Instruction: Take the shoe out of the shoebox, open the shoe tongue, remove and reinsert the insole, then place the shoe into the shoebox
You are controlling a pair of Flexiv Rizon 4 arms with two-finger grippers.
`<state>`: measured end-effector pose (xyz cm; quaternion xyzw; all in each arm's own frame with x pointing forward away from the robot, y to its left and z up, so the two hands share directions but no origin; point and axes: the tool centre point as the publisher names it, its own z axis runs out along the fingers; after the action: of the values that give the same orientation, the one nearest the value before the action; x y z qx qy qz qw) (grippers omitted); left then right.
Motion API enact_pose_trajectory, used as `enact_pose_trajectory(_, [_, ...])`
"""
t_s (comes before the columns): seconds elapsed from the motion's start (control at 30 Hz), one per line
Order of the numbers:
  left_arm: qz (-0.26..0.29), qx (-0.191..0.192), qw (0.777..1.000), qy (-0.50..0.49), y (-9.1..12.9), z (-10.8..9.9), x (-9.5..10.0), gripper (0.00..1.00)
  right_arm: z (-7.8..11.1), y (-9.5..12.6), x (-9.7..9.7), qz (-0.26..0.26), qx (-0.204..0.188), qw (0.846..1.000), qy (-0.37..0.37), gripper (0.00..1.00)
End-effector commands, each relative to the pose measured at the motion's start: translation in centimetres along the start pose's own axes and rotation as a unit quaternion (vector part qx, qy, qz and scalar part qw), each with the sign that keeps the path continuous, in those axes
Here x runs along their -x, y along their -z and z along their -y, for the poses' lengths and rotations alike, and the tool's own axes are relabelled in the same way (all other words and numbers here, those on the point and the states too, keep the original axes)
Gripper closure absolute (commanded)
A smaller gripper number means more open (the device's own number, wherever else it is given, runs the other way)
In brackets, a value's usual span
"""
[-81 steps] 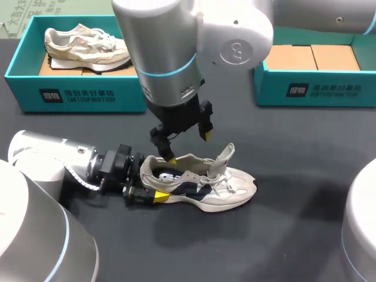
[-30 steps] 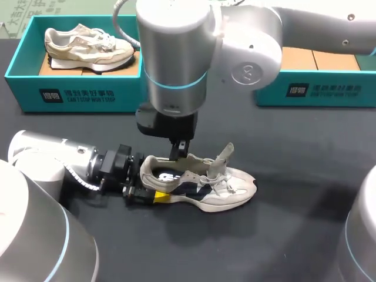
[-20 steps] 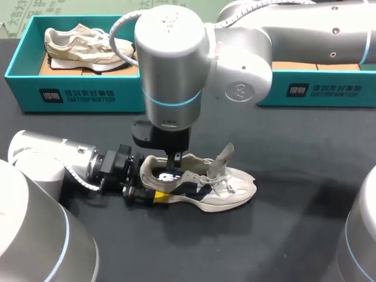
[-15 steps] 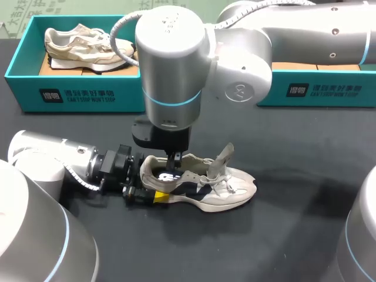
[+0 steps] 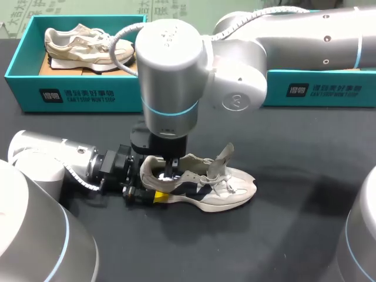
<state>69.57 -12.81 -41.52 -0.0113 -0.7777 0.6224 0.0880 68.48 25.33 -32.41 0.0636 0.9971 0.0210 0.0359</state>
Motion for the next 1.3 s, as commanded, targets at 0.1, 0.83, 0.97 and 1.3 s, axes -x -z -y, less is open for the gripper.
enact_pose_trajectory(0.1, [0.000, 0.001, 1.000, 0.000, 0.0, 0.0, 0.1, 1.00, -0.6, -2.1, 0.6, -0.004, 0.007, 1.000, 0.004, 1.00])
enact_pose_trajectory(0.83, [0.000, 0.001, 1.000, 0.000, 0.0, 0.0, 0.1, 1.00, 1.3, -6.1, 0.4, -0.007, 0.002, 1.000, -0.021, 1.00])
enact_pose_trajectory(0.97, [0.000, 0.001, 1.000, 0.000, 0.0, 0.0, 0.1, 1.00, 2.0, -6.0, 0.3, -0.001, 0.000, 1.000, -0.032, 1.00])
enact_pose_trajectory(1.3, [0.000, 0.001, 1.000, 0.000, 0.0, 0.0, 0.1, 1.00, 3.5, -5.9, 0.7, 0.023, -0.007, 0.998, -0.060, 1.00])
